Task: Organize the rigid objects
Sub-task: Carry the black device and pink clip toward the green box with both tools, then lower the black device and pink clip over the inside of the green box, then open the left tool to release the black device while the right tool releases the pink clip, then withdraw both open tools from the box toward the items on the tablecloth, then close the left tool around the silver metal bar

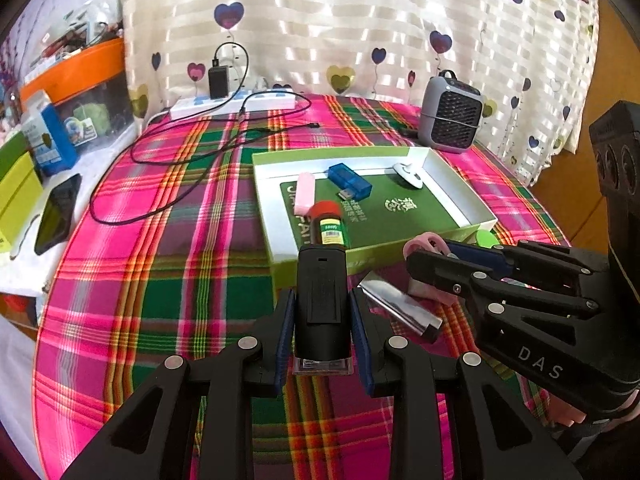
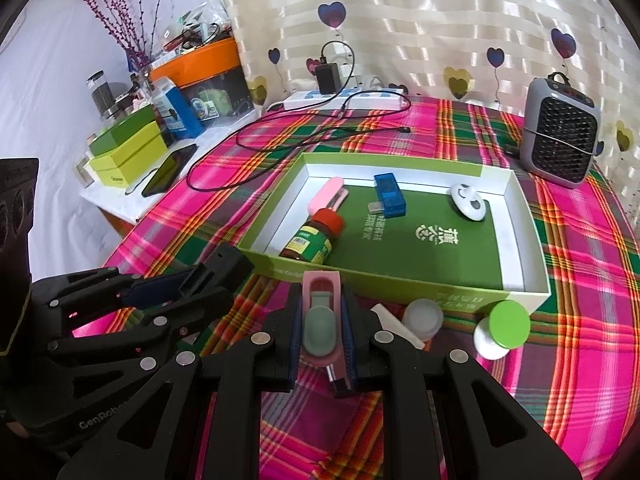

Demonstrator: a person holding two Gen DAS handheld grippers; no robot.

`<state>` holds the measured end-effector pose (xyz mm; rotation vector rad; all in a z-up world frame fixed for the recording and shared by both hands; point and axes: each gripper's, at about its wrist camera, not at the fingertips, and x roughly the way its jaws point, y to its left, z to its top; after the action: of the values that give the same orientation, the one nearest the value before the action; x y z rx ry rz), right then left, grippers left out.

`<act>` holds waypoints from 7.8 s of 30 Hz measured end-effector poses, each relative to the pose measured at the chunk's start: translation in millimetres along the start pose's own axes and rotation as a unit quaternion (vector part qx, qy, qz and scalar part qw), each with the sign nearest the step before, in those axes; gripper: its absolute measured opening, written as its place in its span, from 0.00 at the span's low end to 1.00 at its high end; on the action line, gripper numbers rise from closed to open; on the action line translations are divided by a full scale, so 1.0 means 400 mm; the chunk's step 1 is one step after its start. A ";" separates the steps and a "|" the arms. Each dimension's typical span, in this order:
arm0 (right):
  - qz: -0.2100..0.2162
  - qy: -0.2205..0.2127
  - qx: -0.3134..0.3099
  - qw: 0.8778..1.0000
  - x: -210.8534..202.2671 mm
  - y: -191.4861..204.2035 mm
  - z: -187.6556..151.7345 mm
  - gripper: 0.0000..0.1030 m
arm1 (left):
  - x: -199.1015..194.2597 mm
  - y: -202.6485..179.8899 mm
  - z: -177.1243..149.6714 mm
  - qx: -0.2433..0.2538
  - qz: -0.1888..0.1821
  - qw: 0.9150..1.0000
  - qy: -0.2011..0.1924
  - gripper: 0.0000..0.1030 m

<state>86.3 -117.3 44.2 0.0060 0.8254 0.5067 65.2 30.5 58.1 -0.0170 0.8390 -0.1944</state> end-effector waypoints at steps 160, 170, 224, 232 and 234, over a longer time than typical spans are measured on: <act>-0.039 -0.014 0.074 0.996 0.037 -0.222 0.137 0.36 | 0.077 -0.051 0.088 -0.004 -0.025 1.000 -0.001 0.28; -0.043 -0.028 0.054 0.997 -0.019 -0.189 0.060 0.36 | 0.062 -0.060 0.029 -0.001 -0.036 0.999 0.017 0.28; -0.014 -0.031 -0.061 0.998 -0.049 -0.084 -0.063 0.36 | 0.101 -0.061 -0.040 -0.053 -0.077 0.993 0.068 0.36; 0.003 -0.037 -0.008 0.999 -0.051 -0.130 -0.051 0.36 | 0.127 -0.093 -0.030 -0.042 -0.047 0.995 0.077 0.37; 0.005 -0.038 -0.007 0.999 -0.052 -0.130 -0.053 0.36 | 0.129 -0.098 -0.028 -0.037 -0.039 0.996 0.075 0.37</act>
<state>82.0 -176.0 34.0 0.0164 0.7486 0.5190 84.2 -16.3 16.2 -0.1054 0.9954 -0.2401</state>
